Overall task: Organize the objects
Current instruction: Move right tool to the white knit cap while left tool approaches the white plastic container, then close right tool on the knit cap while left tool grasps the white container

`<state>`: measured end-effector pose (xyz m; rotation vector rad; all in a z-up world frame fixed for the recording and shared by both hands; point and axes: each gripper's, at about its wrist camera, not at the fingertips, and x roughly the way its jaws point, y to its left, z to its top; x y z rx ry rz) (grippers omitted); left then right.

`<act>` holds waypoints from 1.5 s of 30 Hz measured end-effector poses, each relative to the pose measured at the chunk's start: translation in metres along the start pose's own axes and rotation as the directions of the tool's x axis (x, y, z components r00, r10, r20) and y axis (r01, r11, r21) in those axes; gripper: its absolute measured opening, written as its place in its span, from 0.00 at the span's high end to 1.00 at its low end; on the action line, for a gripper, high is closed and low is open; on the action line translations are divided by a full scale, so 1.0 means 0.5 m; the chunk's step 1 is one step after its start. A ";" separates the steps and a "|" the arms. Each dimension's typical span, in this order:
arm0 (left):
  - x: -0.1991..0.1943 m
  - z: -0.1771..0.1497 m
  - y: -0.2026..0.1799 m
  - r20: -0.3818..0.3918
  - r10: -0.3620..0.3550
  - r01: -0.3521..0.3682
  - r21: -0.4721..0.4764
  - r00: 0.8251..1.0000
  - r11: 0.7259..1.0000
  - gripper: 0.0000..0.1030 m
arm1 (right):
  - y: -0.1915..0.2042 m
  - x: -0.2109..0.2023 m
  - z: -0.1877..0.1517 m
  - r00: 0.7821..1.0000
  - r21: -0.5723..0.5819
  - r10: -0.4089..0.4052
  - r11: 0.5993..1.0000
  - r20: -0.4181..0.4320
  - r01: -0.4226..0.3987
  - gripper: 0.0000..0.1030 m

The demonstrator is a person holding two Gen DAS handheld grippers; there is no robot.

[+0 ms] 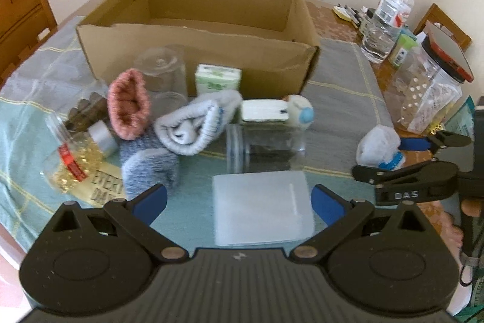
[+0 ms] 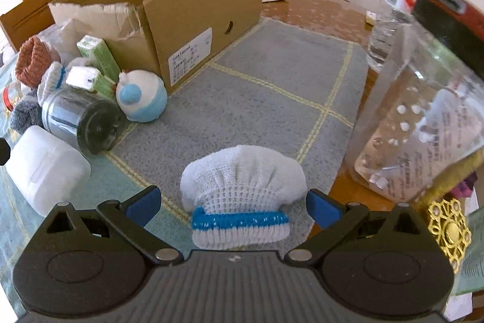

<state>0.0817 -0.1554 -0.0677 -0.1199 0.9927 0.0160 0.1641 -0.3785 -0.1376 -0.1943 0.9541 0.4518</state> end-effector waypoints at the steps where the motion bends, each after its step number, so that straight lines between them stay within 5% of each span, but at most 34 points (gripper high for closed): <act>1: 0.004 -0.001 -0.003 -0.005 -0.004 0.004 -0.001 1.000 1.000 0.02 | -0.001 0.006 0.001 1.000 -0.005 0.004 1.000 -0.007 -0.004 0.00; 28: 0.097 -0.055 -0.033 -0.117 0.093 -0.085 0.071 0.989 0.994 0.02 | -0.009 0.024 0.010 0.998 -0.144 0.062 0.987 -0.017 -0.064 0.00; 35: 0.115 -0.047 -0.052 -0.090 0.100 -0.092 0.088 0.991 0.992 0.02 | -0.009 0.023 0.008 0.998 -0.143 0.061 0.988 -0.014 -0.062 0.00; 45: 0.115 -0.037 -0.055 -0.068 0.083 -0.077 0.085 0.994 0.993 0.18 | -0.007 0.015 0.010 0.999 -0.149 0.047 0.988 -0.023 -0.049 0.02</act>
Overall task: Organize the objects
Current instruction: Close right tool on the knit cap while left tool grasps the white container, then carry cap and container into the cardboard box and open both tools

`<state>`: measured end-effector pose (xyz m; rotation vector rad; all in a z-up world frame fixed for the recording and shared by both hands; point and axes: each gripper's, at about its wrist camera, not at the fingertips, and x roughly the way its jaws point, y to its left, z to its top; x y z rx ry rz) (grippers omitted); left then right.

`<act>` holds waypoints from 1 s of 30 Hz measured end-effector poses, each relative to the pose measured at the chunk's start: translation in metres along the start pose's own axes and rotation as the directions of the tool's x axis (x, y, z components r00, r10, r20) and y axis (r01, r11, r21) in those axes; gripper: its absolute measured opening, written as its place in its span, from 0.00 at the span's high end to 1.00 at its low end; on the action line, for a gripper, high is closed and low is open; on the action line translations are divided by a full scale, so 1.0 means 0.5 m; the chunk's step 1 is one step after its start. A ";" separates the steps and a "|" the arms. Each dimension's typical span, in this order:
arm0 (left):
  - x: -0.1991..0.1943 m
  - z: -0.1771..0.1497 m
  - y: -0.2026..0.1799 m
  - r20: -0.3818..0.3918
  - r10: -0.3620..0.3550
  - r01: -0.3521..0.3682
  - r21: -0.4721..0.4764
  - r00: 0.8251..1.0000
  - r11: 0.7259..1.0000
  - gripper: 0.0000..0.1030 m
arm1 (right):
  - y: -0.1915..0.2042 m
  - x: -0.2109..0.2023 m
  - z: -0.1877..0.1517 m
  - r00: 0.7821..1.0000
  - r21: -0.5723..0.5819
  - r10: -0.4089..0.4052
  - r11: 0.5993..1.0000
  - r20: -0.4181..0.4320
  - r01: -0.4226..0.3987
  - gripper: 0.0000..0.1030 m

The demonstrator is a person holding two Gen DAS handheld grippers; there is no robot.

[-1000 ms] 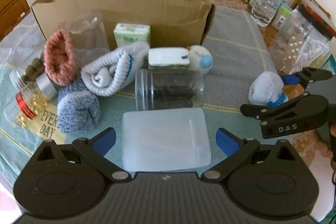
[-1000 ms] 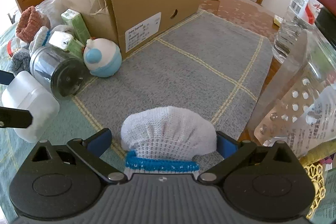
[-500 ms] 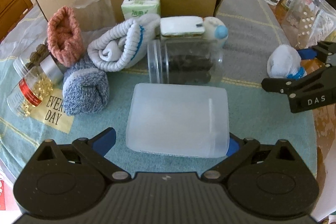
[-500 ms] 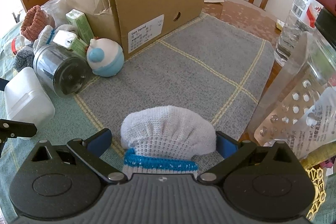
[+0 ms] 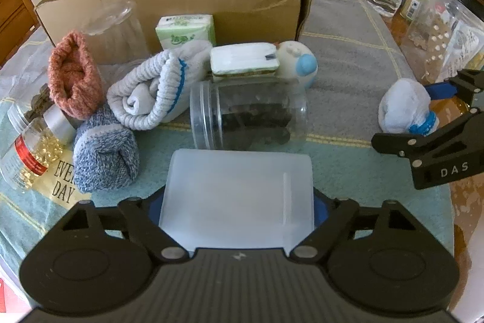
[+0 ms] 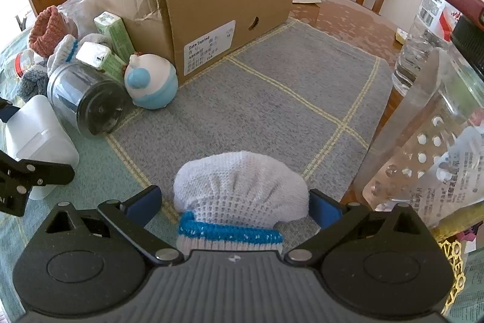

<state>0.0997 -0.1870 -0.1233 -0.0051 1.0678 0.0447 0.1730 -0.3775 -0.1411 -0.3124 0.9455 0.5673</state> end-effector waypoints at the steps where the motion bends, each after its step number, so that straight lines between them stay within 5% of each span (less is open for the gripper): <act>1: -0.001 0.000 0.001 0.002 -0.002 0.002 0.002 1.000 1.000 0.18 | 0.000 0.000 0.000 1.000 0.003 -0.001 1.000 -0.001 0.001 0.03; 9: -0.006 -0.008 0.009 0.013 -0.021 0.021 -0.005 1.000 1.000 0.19 | -0.006 -0.014 0.002 1.000 0.022 -0.026 0.999 -0.004 0.026 0.18; 30: -0.140 0.044 0.019 -0.047 -0.107 0.112 0.131 0.993 0.985 0.19 | 0.015 -0.112 0.012 0.999 0.068 -0.001 0.998 -0.044 0.004 0.22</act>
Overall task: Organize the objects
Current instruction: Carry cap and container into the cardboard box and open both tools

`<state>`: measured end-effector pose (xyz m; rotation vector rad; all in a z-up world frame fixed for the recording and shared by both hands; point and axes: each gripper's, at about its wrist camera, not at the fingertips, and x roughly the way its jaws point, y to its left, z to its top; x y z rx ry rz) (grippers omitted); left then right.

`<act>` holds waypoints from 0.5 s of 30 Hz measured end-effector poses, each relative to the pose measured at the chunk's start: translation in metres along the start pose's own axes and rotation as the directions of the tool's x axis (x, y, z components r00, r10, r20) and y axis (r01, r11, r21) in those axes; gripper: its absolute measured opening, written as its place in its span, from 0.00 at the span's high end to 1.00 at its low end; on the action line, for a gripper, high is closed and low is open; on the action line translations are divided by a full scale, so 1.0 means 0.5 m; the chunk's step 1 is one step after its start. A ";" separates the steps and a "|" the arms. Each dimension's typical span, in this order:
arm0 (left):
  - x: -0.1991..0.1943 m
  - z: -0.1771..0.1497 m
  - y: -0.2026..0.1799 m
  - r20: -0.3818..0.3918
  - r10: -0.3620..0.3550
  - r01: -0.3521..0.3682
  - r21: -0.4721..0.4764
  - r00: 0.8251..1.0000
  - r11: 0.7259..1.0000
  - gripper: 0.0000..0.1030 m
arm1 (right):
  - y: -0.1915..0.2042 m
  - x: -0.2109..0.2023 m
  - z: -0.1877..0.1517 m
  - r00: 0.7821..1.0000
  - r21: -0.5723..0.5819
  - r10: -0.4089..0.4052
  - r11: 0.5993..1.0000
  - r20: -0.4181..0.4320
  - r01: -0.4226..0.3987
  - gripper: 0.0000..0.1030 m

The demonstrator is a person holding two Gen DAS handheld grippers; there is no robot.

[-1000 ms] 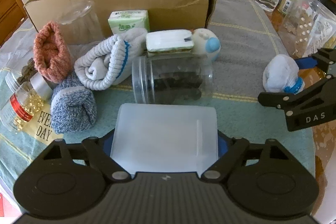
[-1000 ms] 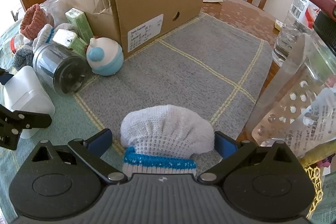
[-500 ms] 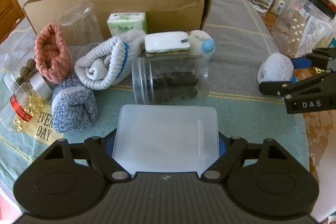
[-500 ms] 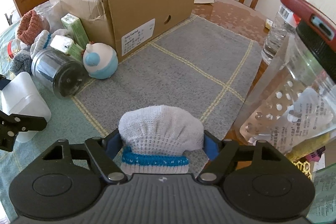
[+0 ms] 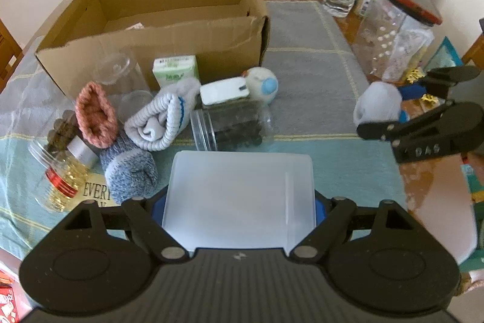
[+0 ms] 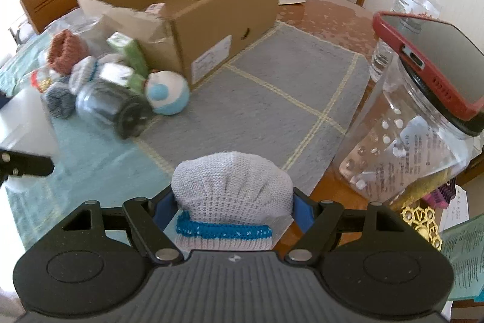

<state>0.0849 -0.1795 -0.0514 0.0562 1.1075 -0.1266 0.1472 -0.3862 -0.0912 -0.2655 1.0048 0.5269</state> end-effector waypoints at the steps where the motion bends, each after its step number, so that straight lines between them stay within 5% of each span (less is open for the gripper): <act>1: -0.008 0.005 0.002 -0.003 -0.006 0.006 0.008 1.000 1.000 0.19 | 0.008 -0.008 0.000 1.000 -0.005 0.001 1.000 0.000 -0.001 0.22; 15: -0.086 0.075 0.066 0.022 -0.078 0.074 0.119 0.997 0.990 0.19 | 0.065 -0.126 0.076 0.998 0.015 -0.023 1.000 0.054 0.023 0.22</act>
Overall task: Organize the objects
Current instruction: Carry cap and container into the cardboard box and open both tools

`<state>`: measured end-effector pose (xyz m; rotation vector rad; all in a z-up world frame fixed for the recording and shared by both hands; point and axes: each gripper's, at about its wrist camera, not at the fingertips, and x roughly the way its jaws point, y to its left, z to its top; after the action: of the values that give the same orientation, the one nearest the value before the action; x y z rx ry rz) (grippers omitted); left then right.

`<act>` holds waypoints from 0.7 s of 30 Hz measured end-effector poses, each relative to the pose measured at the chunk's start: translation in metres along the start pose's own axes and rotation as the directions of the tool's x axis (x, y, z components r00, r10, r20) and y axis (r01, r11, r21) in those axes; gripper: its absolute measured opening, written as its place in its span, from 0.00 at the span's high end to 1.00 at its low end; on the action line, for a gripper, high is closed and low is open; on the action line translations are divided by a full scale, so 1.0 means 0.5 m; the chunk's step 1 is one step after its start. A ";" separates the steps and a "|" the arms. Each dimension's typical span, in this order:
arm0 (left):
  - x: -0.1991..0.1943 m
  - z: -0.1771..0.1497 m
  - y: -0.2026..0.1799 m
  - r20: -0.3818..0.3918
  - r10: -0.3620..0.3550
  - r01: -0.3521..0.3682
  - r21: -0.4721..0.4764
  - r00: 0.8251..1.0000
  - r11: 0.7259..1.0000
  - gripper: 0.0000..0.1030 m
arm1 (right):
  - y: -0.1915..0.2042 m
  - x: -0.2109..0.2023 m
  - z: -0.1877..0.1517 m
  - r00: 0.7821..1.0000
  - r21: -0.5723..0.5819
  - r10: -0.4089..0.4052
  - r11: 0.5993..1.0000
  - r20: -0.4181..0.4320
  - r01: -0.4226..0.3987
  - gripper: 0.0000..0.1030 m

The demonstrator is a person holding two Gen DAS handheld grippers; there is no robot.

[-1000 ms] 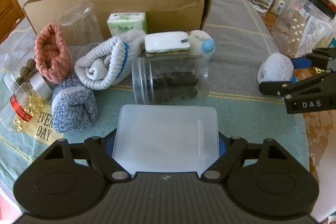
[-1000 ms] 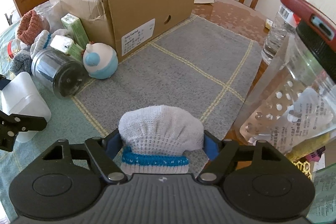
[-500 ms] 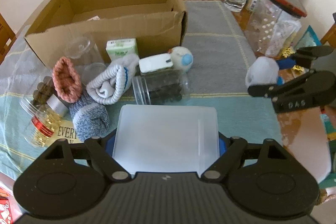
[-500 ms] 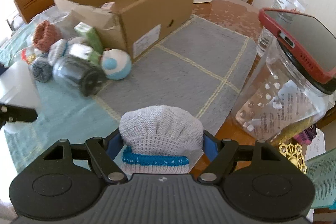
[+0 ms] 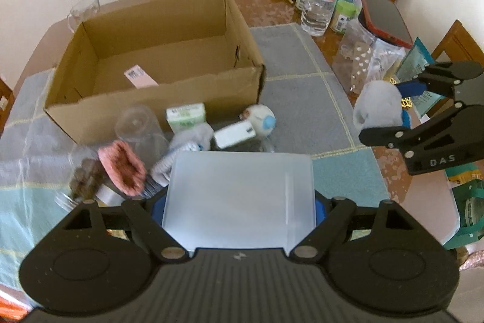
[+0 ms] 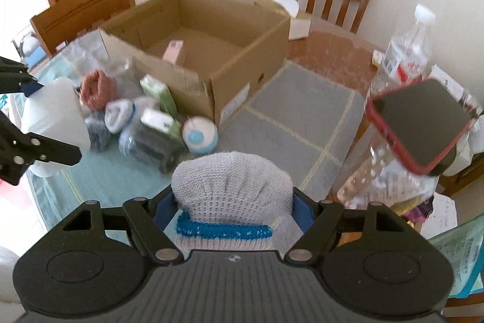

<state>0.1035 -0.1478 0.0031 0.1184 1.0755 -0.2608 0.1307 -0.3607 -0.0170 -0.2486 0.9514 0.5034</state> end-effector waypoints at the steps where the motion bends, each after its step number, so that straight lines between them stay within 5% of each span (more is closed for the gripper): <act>1: -0.003 0.007 0.010 0.001 -0.006 0.006 0.003 1.000 1.000 0.19 | 0.004 -0.003 0.007 1.000 0.002 -0.004 1.000 0.003 0.004 0.22; 21: 0.024 0.138 0.185 0.069 -0.075 0.068 0.104 0.995 0.992 0.19 | 0.102 0.036 0.188 0.997 0.056 -0.063 0.997 0.053 0.060 0.22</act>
<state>0.1923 -0.0760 0.0224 0.1608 0.9953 -0.3821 0.1802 -0.2722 0.0217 -0.2133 0.9005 0.4248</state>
